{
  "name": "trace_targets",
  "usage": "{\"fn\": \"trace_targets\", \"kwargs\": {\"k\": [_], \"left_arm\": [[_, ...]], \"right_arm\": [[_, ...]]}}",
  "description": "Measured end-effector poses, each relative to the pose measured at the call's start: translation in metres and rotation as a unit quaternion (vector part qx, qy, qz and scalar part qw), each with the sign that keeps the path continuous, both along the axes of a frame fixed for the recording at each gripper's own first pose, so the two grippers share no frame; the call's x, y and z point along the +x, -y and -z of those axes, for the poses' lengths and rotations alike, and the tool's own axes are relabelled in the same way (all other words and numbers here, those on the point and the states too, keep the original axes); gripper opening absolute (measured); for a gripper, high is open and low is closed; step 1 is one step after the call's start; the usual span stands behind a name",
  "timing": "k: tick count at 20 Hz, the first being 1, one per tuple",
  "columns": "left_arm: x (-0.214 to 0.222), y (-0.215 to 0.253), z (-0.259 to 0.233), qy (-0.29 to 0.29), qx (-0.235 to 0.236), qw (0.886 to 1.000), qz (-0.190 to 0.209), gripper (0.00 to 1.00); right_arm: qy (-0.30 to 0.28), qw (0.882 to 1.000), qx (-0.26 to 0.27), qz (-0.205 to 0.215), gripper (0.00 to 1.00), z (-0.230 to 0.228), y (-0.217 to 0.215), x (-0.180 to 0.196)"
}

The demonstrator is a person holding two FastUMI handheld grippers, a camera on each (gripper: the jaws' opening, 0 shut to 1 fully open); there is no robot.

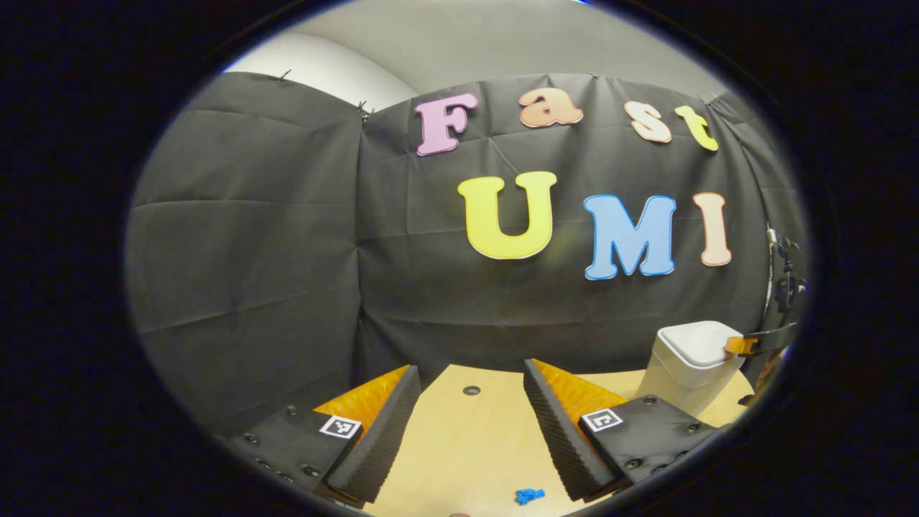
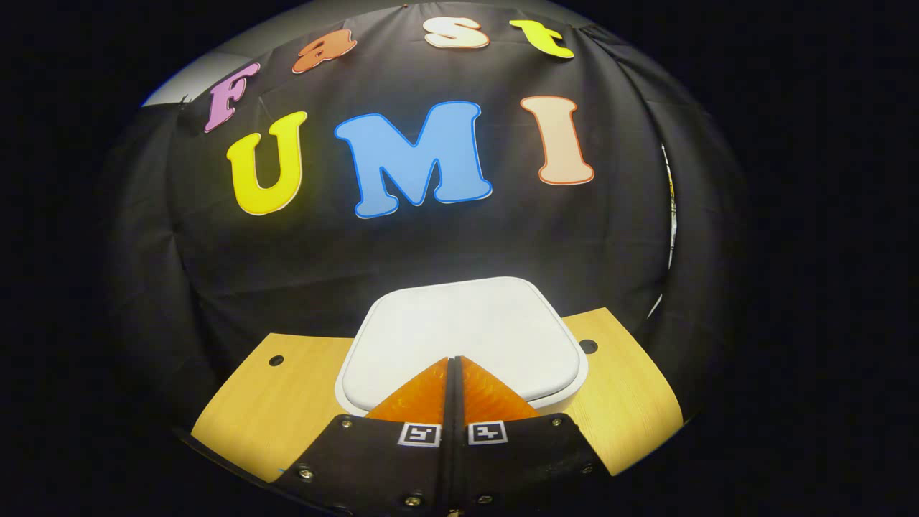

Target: Press the lid of the desktop garbage bin to open it, pick up the crumpled paper on the desktop and throw it into the bin, then pick up the pop can on the desktop and drop it into the bin, and finally close the garbage bin lid.

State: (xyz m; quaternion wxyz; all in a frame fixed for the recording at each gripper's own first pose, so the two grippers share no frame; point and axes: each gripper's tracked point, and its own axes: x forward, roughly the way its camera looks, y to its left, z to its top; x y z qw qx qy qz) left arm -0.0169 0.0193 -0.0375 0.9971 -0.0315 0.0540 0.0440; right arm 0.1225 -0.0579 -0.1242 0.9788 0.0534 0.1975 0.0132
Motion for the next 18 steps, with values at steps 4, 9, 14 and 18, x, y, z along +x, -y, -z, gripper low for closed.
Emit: {"fn": "trace_targets", "kwargs": {"k": [4,9,14,18], "left_arm": [[-0.002,0.0,0.003,-0.002,0.004,1.0,0.005,1.0],[0.005,0.012,0.007,-0.008,-0.003,1.0,0.025,1.0],[0.01,0.027,0.007,-0.006,-0.002,0.999,0.048,1.0],[0.017,0.031,0.019,-0.016,-0.009,0.998,0.06,1.0]], "right_arm": [[0.017,1.0,-0.013,0.003,0.0,-0.014,0.002,-0.019],[0.02,1.0,-0.006,-0.005,0.0,-0.018,-0.004,-0.038],[0.022,1.0,-0.004,-0.015,0.0,-0.021,-0.007,-0.046],[0.032,0.999,-0.001,-0.02,0.0,-0.034,-0.014,-0.064]]}}
